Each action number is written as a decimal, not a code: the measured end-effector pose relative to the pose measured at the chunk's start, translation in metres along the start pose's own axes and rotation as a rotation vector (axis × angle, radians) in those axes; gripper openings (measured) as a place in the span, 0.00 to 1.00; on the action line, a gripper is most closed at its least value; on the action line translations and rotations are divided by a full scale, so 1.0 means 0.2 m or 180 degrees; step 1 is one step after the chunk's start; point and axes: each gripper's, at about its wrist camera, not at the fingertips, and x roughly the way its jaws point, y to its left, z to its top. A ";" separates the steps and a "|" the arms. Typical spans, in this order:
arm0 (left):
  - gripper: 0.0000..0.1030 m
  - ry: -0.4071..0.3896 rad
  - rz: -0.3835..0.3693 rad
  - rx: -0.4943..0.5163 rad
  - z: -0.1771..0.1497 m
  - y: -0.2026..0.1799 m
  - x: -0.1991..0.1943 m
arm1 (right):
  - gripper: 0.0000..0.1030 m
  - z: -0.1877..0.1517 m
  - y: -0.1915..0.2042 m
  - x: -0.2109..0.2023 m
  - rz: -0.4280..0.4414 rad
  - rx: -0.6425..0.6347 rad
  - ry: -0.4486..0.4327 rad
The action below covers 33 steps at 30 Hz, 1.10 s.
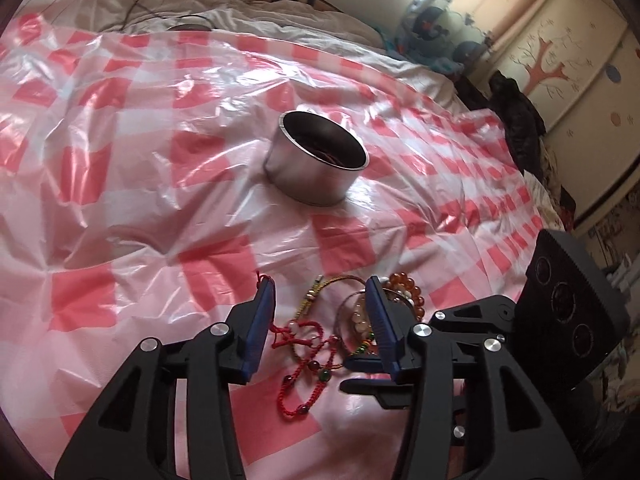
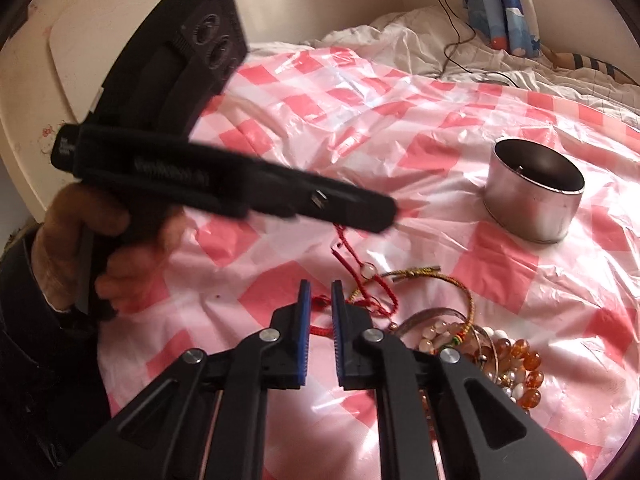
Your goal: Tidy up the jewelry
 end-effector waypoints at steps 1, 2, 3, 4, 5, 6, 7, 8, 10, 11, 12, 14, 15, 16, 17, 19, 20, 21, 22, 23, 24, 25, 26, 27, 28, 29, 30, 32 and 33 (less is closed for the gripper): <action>0.43 -0.0002 0.0029 -0.0017 0.00 0.01 -0.01 | 0.11 0.00 -0.01 0.01 -0.0040 0.0019 0.0059; 0.43 0.0004 0.0050 -0.0030 0.00 0.03 -0.01 | 0.11 -0.01 -0.01 0.02 -0.0060 0.0027 0.0120; 0.44 0.0015 0.0069 -0.0038 -0.01 0.04 -0.02 | 0.11 -0.01 -0.02 0.03 -0.0066 0.0031 0.0170; 0.44 0.0024 0.0077 -0.0042 -0.01 0.05 -0.03 | 0.22 -0.02 -0.02 0.04 -0.0097 0.0038 0.0210; 0.46 0.0034 0.0088 -0.0038 -0.02 0.06 -0.04 | 0.38 -0.02 -0.02 0.04 -0.0148 0.0040 0.0224; 0.49 0.0048 0.0106 -0.0040 -0.03 0.07 -0.04 | 0.41 -0.02 -0.02 0.05 -0.0182 0.0025 0.0218; 0.50 0.0067 0.0139 -0.0048 -0.03 0.08 -0.04 | 0.42 -0.03 -0.02 0.05 -0.0197 0.0016 0.0219; 0.50 0.0076 0.0162 -0.0067 -0.04 0.09 -0.05 | 0.42 -0.03 -0.02 0.04 -0.0217 0.0012 0.0210; 0.50 0.0078 0.0177 -0.0137 -0.05 0.12 -0.06 | 0.42 -0.03 -0.02 0.04 -0.0228 0.0034 0.0200; 0.50 0.0056 0.0185 -0.0162 -0.05 0.13 -0.06 | 0.42 -0.03 -0.02 0.04 -0.0202 0.0040 0.0191; 0.50 0.0037 0.0184 -0.0184 -0.05 0.14 -0.07 | 0.42 -0.03 -0.01 0.04 -0.0166 0.0034 0.0196; 0.50 0.0003 0.0185 -0.0199 -0.05 0.14 -0.07 | 0.42 -0.03 0.01 0.07 -0.0235 -0.0038 0.0242; 0.50 0.0009 0.0171 -0.0196 -0.05 0.14 -0.07 | 0.42 -0.03 0.02 0.09 -0.0398 -0.0065 0.0303; 0.50 0.0001 0.0173 -0.0190 -0.05 0.14 -0.06 | 0.42 -0.03 0.02 0.11 -0.0462 -0.0067 0.0337; 0.50 -0.0008 0.0181 -0.0180 -0.05 0.13 -0.06 | 0.42 -0.04 0.02 0.11 -0.0470 -0.0067 0.0340; 0.48 -0.0010 0.0175 -0.0121 -0.05 0.11 -0.05 | 0.42 -0.04 0.01 0.11 -0.0500 -0.0031 0.0326; 0.46 0.0001 0.0171 -0.0111 -0.05 0.10 -0.05 | 0.42 -0.04 0.00 0.12 -0.0483 0.0001 0.0312; 0.46 0.0033 0.0180 -0.0121 -0.05 0.10 -0.03 | 0.41 -0.04 -0.02 0.11 -0.0447 0.0051 0.0296; 0.45 0.0059 0.0187 -0.0137 -0.05 0.11 -0.01 | 0.38 -0.03 -0.03 0.11 -0.0434 0.0087 0.0281; 0.42 0.0083 0.0201 -0.0162 -0.05 0.11 0.00 | 0.31 -0.03 -0.04 0.11 -0.0407 0.0127 0.0259; 0.36 0.0110 0.0216 -0.0179 -0.05 0.12 0.02 | 0.23 -0.03 -0.05 0.11 -0.0353 0.0153 0.0252; 0.32 0.0130 0.0232 -0.0178 -0.05 0.12 0.04 | 0.11 -0.03 -0.05 0.12 -0.0353 0.0145 0.0250; 0.26 0.0124 0.0253 -0.0185 -0.05 0.12 0.05 | 0.09 -0.03 -0.04 0.12 -0.0355 0.0126 0.0250; 0.18 0.0117 0.0247 -0.0184 -0.05 0.12 0.05 | 0.08 -0.03 -0.03 0.12 -0.0342 0.0086 0.0241; 0.15 0.0104 0.0251 -0.0175 -0.05 0.11 0.05 | 0.06 -0.03 -0.01 0.10 -0.0331 0.0021 0.0203; 0.09 0.0067 0.0258 -0.0162 -0.04 0.11 0.04 | 0.06 -0.02 0.00 0.10 -0.0336 -0.0004 0.0172; 0.05 0.0028 0.0246 -0.0156 -0.04 0.10 0.03 | 0.06 -0.02 0.01 0.08 -0.0331 -0.0008 0.0133; 0.02 -0.0054 0.0232 -0.0157 -0.03 0.10 -0.01 | 0.06 0.00 0.00 0.05 -0.0293 0.0038 0.0070; 0.01 -0.0129 0.0175 -0.0165 -0.03 0.10 -0.03 | 0.06 0.00 0.00 0.03 -0.0266 0.0069 0.0034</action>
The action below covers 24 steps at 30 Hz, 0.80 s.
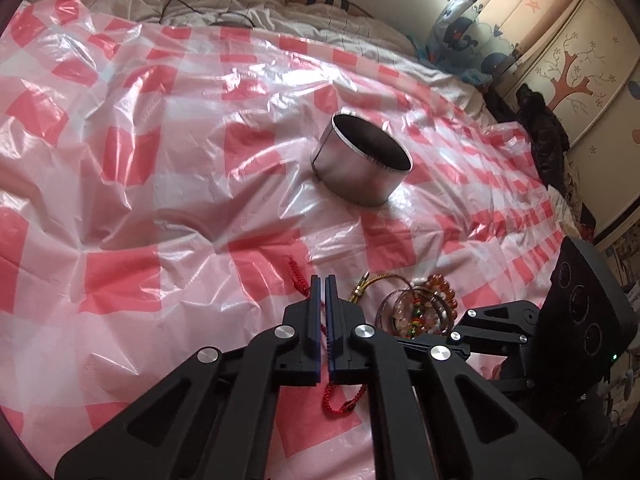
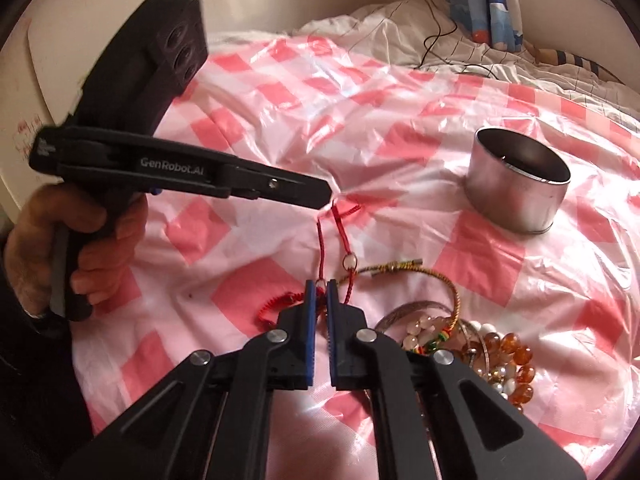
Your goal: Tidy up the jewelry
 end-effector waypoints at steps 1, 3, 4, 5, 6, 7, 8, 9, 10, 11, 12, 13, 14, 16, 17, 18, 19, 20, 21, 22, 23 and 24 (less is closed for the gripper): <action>0.01 -0.0052 -0.0065 -0.0011 0.01 0.00 -0.02 | 0.06 0.01 -0.01 -0.03 0.0034 0.0043 -0.0053; 0.01 -0.0120 -0.0113 -0.0011 0.02 0.00 -0.05 | 0.06 0.03 -0.03 -0.10 0.0095 0.0125 -0.0177; 0.01 -0.0141 -0.0123 -0.0016 0.02 0.00 -0.06 | 0.06 0.04 -0.04 -0.13 0.0116 0.0162 -0.0243; 0.00 -0.0139 -0.0144 -0.0038 0.02 0.00 -0.06 | 0.06 0.05 -0.05 -0.15 0.0134 0.0198 -0.0284; 0.00 -0.0113 -0.0126 -0.0035 0.02 0.01 -0.05 | 0.06 0.05 -0.07 -0.19 0.0152 0.0243 -0.0335; 0.00 -0.0053 -0.0088 -0.0010 0.02 0.00 -0.04 | 0.06 0.06 -0.09 -0.21 0.0154 0.0277 -0.0368; 0.01 0.0003 -0.0047 0.0004 0.01 0.00 -0.02 | 0.06 0.06 -0.10 -0.22 0.0155 0.0304 -0.0391; 0.01 0.0048 0.0011 -0.0011 0.01 0.01 0.00 | 0.06 0.06 -0.11 -0.24 0.0167 0.0341 -0.0418; 0.03 0.0125 0.0017 -0.0015 0.00 0.01 0.03 | 0.06 0.07 -0.13 -0.25 0.0169 0.0372 -0.0439; 0.16 0.0169 0.0032 -0.0012 0.00 0.01 0.05 | 0.06 0.07 -0.13 -0.26 0.0160 0.0383 -0.0449; 0.39 0.0179 0.0101 -0.0012 -0.01 0.00 0.07 | 0.06 0.07 -0.13 -0.27 0.0157 0.0388 -0.0455; 0.51 0.0184 0.0168 -0.0004 -0.01 0.00 0.08 | 0.06 0.07 -0.13 -0.27 0.0159 0.0391 -0.0458; 0.60 0.0187 0.0217 0.0039 -0.01 -0.02 0.09 | 0.06 0.07 -0.14 -0.28 0.0158 0.0394 -0.0460; 0.59 0.0174 0.0234 0.0091 -0.01 -0.04 0.11 | 0.06 0.06 -0.14 -0.28 0.0158 0.0397 -0.0460; 0.53 0.0178 0.0197 0.0102 -0.01 -0.04 0.11 | 0.06 0.06 -0.14 -0.28 0.0154 0.0405 -0.0465; 0.28 0.0193 0.0168 0.0119 -0.02 -0.05 0.12 | 0.06 0.07 -0.15 -0.29 0.0151 0.0421 -0.0473; 0.18 0.0241 0.0199 0.0156 -0.02 -0.06 0.14 | 0.06 0.06 -0.15 -0.29 0.0147 0.0434 -0.0482; 0.09 0.0251 0.0258 0.0217 -0.02 -0.06 0.14 | 0.06 0.06 -0.16 -0.29 0.0145 0.0453 -0.0496; 0.03 0.0242 0.0284 0.0256 -0.02 -0.07 0.14 | 0.06 0.06 -0.17 -0.30 0.0162 0.0491 -0.0521; 0.03 0.0198 0.0273 0.0287 -0.02 -0.08 0.12 | 0.06 0.06 -0.18 -0.31 0.0179 0.0519 -0.0541; 0.03 0.0131 0.0246 0.0310 -0.02 -0.10 0.10 | 0.06 0.06 -0.19 -0.32 0.0198 0.0555 -0.0569; 0.03 0.0069 0.0217 0.0320 -0.01 -0.11 0.07 | 0.06 0.06 -0.20 -0.33 0.0216 0.0598 -0.0608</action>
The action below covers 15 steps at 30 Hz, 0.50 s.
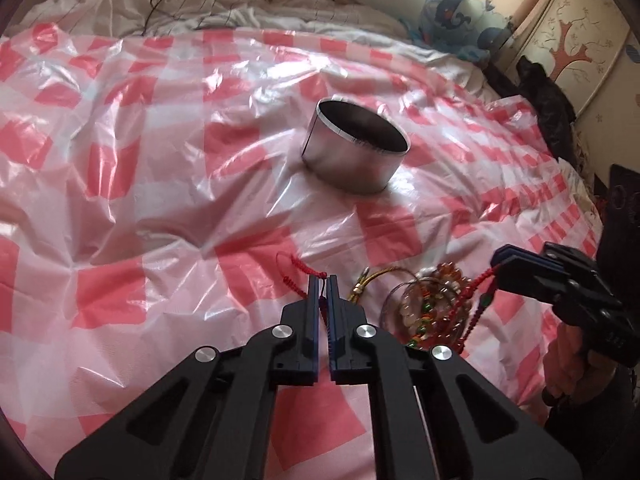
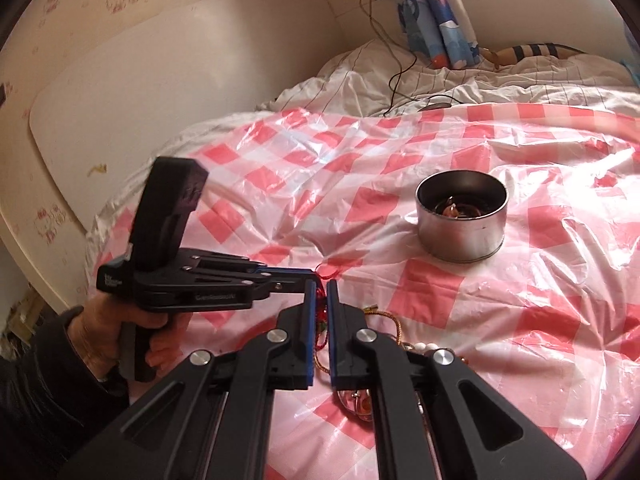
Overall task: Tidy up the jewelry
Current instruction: 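Carry the red strings over the silver tin and open both tools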
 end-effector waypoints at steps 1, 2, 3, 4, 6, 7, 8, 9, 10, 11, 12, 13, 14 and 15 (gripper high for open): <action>0.03 -0.0056 -0.0042 0.0000 0.01 0.00 -0.02 | 0.06 0.01 -0.02 -0.02 0.0038 0.0071 -0.0055; 0.03 -0.0108 -0.0101 -0.0020 0.01 -0.01 -0.04 | 0.06 0.01 -0.04 -0.03 0.0066 0.0120 -0.0092; 0.03 -0.0142 -0.0142 -0.0055 0.02 0.00 -0.06 | 0.06 0.02 -0.06 -0.05 0.0111 0.0202 -0.0156; 0.03 -0.0182 -0.0194 -0.0092 0.03 0.01 -0.08 | 0.06 0.03 -0.09 -0.07 0.0148 0.0269 -0.0209; 0.03 -0.0248 -0.0285 -0.0154 0.04 0.02 -0.10 | 0.06 0.04 -0.12 -0.10 0.0190 0.0373 -0.0295; 0.03 -0.0272 -0.0302 -0.0160 0.04 0.02 -0.11 | 0.06 0.05 -0.14 -0.13 0.0206 0.0433 -0.0352; 0.03 -0.0306 -0.0321 -0.0149 0.05 0.01 -0.12 | 0.06 0.06 -0.16 -0.14 0.0213 0.0483 -0.0394; 0.03 -0.0322 -0.0333 -0.0134 0.05 -0.01 -0.12 | 0.06 0.06 -0.18 -0.16 0.0198 0.0524 -0.0435; 0.03 -0.0336 -0.0341 -0.0108 0.06 -0.03 -0.12 | 0.06 0.07 -0.19 -0.17 0.0173 0.0538 -0.0457; 0.03 -0.0357 -0.0354 -0.0082 0.07 -0.04 -0.13 | 0.06 0.07 -0.20 -0.18 0.0156 0.0561 -0.0483; 0.03 -0.0382 -0.0381 -0.0051 0.08 -0.07 -0.13 | 0.06 0.07 -0.21 -0.19 0.0134 0.0596 -0.0512; 0.03 -0.0404 -0.0403 -0.0020 0.09 -0.10 -0.14 | 0.06 0.08 -0.22 -0.20 0.0111 0.0611 -0.0526; 0.03 -0.0430 -0.0415 0.0021 0.10 -0.13 -0.15 | 0.06 0.08 -0.22 -0.21 0.0065 0.0616 -0.0544; 0.03 -0.0456 -0.0435 0.0058 0.11 -0.15 -0.15 | 0.06 0.09 -0.23 -0.22 0.0029 0.0624 -0.0569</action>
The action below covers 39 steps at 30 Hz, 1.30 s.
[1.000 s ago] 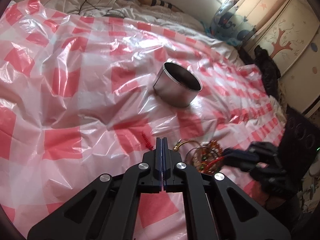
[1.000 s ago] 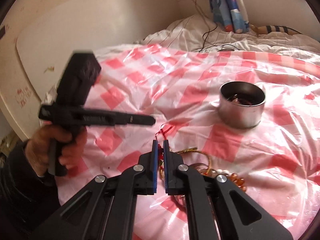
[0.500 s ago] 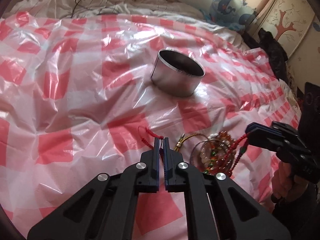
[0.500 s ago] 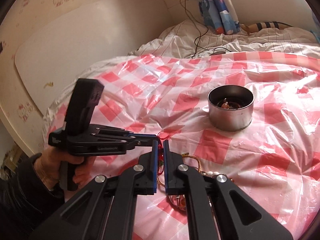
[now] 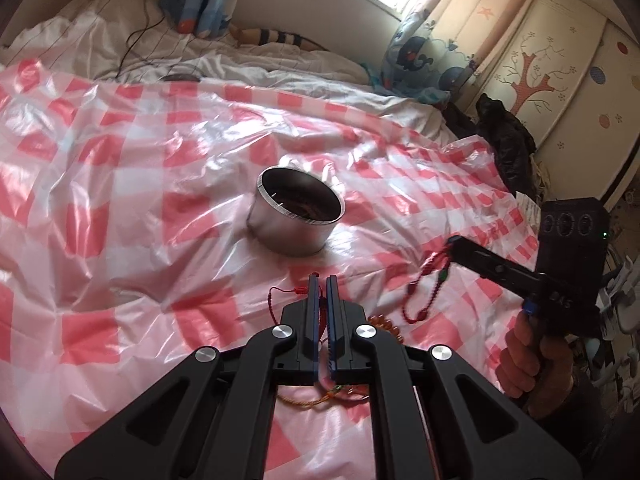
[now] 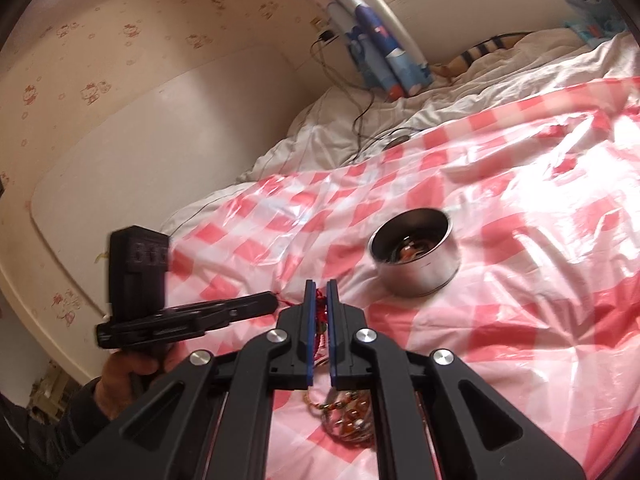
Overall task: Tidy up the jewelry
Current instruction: 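Carry the red strings over the silver tin and open both tools, then grasp the gold bead bracelet with the left tool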
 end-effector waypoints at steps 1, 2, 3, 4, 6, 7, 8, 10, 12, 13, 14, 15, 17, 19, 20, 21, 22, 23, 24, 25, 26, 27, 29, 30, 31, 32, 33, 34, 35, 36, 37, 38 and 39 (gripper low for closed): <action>0.03 -0.0035 -0.0030 0.0039 0.02 -0.03 0.00 | 0.06 0.01 0.00 0.00 -0.0019 0.0010 -0.0025; 0.03 -0.0062 -0.0040 0.0065 0.04 -0.06 -0.01 | 0.06 0.02 -0.01 -0.02 -0.0048 0.0009 -0.0049; 0.03 -0.0085 -0.0052 0.0082 0.06 -0.07 0.00 | 0.06 0.03 -0.02 -0.03 -0.0082 0.0009 -0.0079; 0.03 -0.0108 -0.0076 0.0091 0.09 -0.09 0.00 | 0.06 0.05 -0.03 -0.03 -0.0100 0.0042 -0.0121; 0.03 -0.0160 -0.0122 0.0069 0.15 -0.10 0.02 | 0.06 0.08 -0.06 -0.04 -0.0135 0.0073 -0.0163; 0.03 -0.0181 -0.0153 0.0058 0.19 -0.11 0.03 | 0.06 0.10 -0.07 -0.04 -0.0161 0.0079 -0.0185; 0.03 -0.0216 -0.0179 0.0065 0.23 -0.12 0.05 | 0.06 0.12 -0.07 -0.03 -0.0177 0.0085 -0.0200; 0.03 -0.0253 -0.0236 0.0061 0.29 -0.13 0.09 | 0.06 0.16 -0.09 -0.01 -0.0226 0.0063 -0.0213; 0.03 -0.0270 -0.0249 0.0060 0.35 -0.12 0.13 | 0.06 0.21 -0.11 0.02 -0.0264 0.0037 -0.0214; 0.03 -0.0278 -0.0259 0.0046 0.38 -0.12 0.16 | 0.06 0.23 -0.11 0.04 -0.0276 0.0034 -0.0217; 0.03 -0.0289 -0.0255 0.0030 0.41 -0.11 0.18 | 0.06 0.25 -0.12 0.05 -0.0290 0.0031 -0.0220; 0.03 -0.0301 -0.0262 0.0015 0.43 -0.10 0.20 | 0.06 0.28 -0.13 0.08 -0.0317 0.0019 -0.0227; 0.03 -0.0307 -0.0256 -0.0008 0.46 -0.08 0.25 | 0.06 0.31 -0.15 0.12 -0.0338 0.0015 -0.0226; 0.03 -0.0281 -0.0243 -0.0025 0.48 -0.06 0.30 | 0.06 0.34 -0.18 0.18 -0.0382 0.0028 -0.0217; 0.03 -0.0268 -0.0238 -0.0036 0.49 -0.05 0.33 | 0.06 0.34 -0.19 0.21 -0.0395 0.0039 -0.0206; 0.03 -0.0238 -0.0219 -0.0048 0.49 -0.03 0.36 | 0.06 0.35 -0.21 0.24 -0.0411 0.0051 -0.0189; 0.03 -0.0208 -0.0205 -0.0060 0.49 -0.02 0.40 | 0.06 0.35 -0.22 0.28 -0.0435 0.0059 -0.0165; 0.03 -0.0168 -0.0180 -0.0077 0.49 0.00 0.43 | 0.06 0.35 -0.24 0.31 -0.0464 0.0069 -0.0143; 0.03 -0.0119 -0.0137 -0.0081 0.48 0.02 0.47 | 0.06 0.35 -0.26 0.35 -0.0485 0.0095 -0.0105; 0.03 -0.0024 -0.0043 -0.0067 0.47 0.03 0.51 | 0.06 0.35 -0.28 0.39 -0.0492 0.0119 -0.0065; 0.03 0.0068 0.0110 -0.0035 0.46 0.04 0.56 | 0.06 0.34 -0.30 0.43 -0.0508 0.0138 -0.0008; 0.04 0.0149 0.0288 -0.0001 0.45 0.06 0.60 | 0.06 0.33 -0.32 0.47 -0.0535 0.0146 0.0059; 0.10 0.0305 0.0463 0.0007 0.42 0.09 0.65 | 0.06 0.30 -0.34 0.56 -0.0582 0.0132 0.0221; 0.21 0.0365 0.0526 -0.0005 0.41 0.10 0.66 | 0.06 0.29 -0.35 0.60 -0.0645 0.0102 0.0306; 0.25 0.0393 0.0545 -0.0019 0.41 0.11 0.66 | 0.06 0.28 -0.35 0.62 -0.0693 0.0072 0.0351; 0.32 0.0383 0.0515 -0.0026 0.42 0.11 0.64 | 0.06 0.27 -0.35 0.63 -0.0737 0.0038 0.0388; 0.41 0.0342 0.0539 -0.0008 0.43 0.11 0.62 | 0.06 0.26 -0.35 0.65 -0.0803 -0.0025 0.0447; 0.48 0.0315 0.0640 0.0020 0.43 0.10 0.60 | 0.10 0.25 -0.34 0.67 -0.0869 -0.0096 0.0513; 0.56 0.0282 0.0740 0.0049 0.44 0.09 0.57 | 0.26 0.25 -0.33 0.68 -0.0914 -0.0160 0.0564; 0.57 0.0244 0.0725 0.0054 0.45 0.09 0.54 | 0.32 0.24 -0.33 0.68 -0.0895 -0.0196 0.0559; 0.57 0.0229 0.0700 0.0026 0.46 0.10 0.52 | 0.46 0.24 -0.31 0.67 -0.0913 -0.0237 0.0523; 0.57 0.0210 0.0689 -0.0015 0.46 0.11 0.49 | 0.48 0.24 -0.30 0.66 -0.0952 -0.0271 0.0482; 0.57 0.0171 0.0687 -0.0055 0.46 0.12 0.45 | 0.48 0.25 -0.28 0.63 -0.0976 -0.0284 0.0415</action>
